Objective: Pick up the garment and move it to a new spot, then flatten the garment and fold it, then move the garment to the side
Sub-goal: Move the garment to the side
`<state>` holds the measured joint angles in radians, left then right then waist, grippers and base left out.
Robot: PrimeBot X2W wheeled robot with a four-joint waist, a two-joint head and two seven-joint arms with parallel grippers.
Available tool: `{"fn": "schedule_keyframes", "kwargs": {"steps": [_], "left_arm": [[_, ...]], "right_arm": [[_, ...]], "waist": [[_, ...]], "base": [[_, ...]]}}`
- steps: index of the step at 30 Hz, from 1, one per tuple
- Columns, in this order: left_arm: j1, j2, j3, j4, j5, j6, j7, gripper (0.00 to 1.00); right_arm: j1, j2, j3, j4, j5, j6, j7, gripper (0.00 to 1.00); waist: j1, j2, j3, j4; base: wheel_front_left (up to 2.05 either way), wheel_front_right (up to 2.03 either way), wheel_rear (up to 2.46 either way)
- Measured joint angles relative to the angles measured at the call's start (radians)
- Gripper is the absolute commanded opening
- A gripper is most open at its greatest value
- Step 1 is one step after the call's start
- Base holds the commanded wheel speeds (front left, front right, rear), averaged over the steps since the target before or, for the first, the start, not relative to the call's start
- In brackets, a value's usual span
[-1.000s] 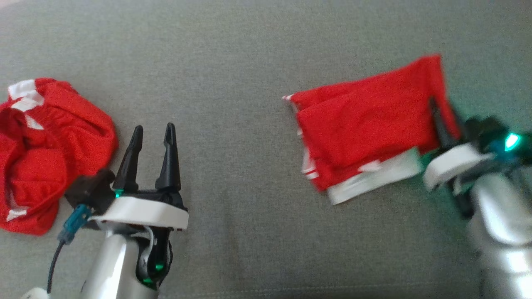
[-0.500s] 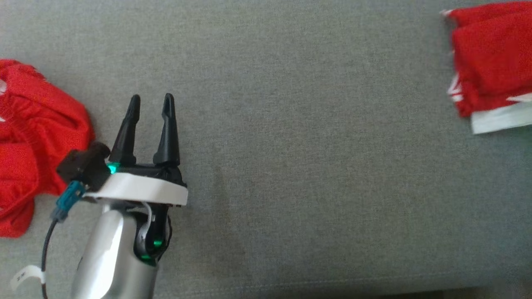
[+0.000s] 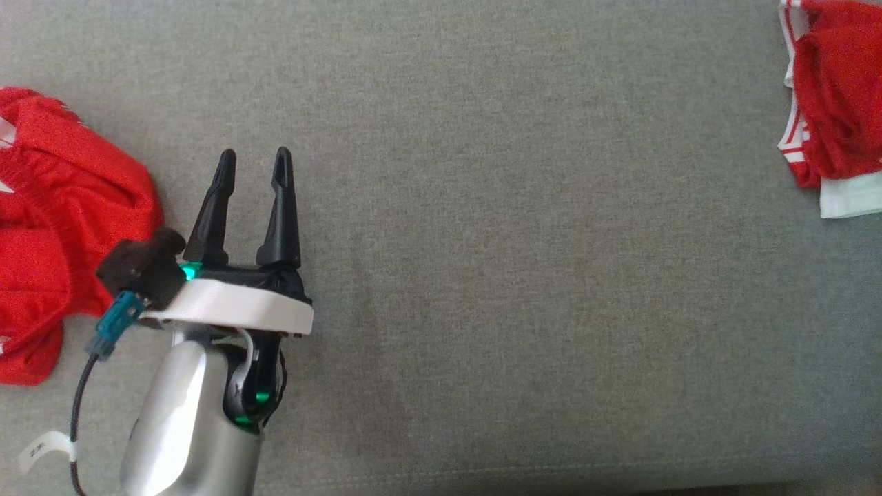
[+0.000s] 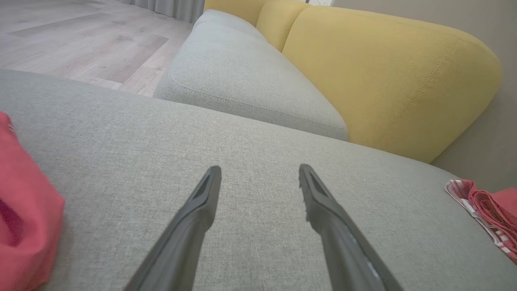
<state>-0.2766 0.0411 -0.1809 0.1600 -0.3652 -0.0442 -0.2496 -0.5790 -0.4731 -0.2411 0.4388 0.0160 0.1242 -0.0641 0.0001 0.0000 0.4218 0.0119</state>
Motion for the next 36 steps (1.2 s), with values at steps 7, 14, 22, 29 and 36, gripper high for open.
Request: {"fn": "schedule_keyframes", "kwargs": {"steps": [7,14,22,29,36], "left_arm": [[0.004,0.0,0.001,0.004,-0.011,0.002,0.0,1.0],[0.041,0.0,0.006,0.0,-0.016,0.01,0.0,1.0],[0.122,0.0,0.0,-0.001,-0.019,0.017,0.0,1.0],[0.215,0.001,-0.023,0.008,0.003,0.019,0.0,1.0],[0.256,0.001,-0.032,0.007,0.003,0.032,0.0,1.0]], "right_arm": [[0.023,0.057,0.046,-0.063,0.009,0.0,-0.002,1.0],[0.076,0.183,0.17,-0.136,0.072,0.0,-0.056,1.0],[0.211,0.322,0.265,-0.151,0.116,0.0,-0.138,1.0],[0.347,0.402,0.267,-0.153,0.112,0.0,-0.17,1.0],[0.438,0.419,0.239,-0.157,0.1,0.0,-0.184,1.0]], "waist": [[-0.0001,0.0,-0.053,0.003],[-0.0001,0.0,-0.14,0.009],[-0.0001,0.0,-0.241,0.017],[-0.0002,0.0,-0.311,0.014],[-0.0002,0.0,-0.336,0.009]], "base": [[0.0,0.0,0.0],[0.0,0.0,0.0],[0.0,0.0,0.0],[0.0,0.0,0.0],[0.0,0.0,0.0]]}}
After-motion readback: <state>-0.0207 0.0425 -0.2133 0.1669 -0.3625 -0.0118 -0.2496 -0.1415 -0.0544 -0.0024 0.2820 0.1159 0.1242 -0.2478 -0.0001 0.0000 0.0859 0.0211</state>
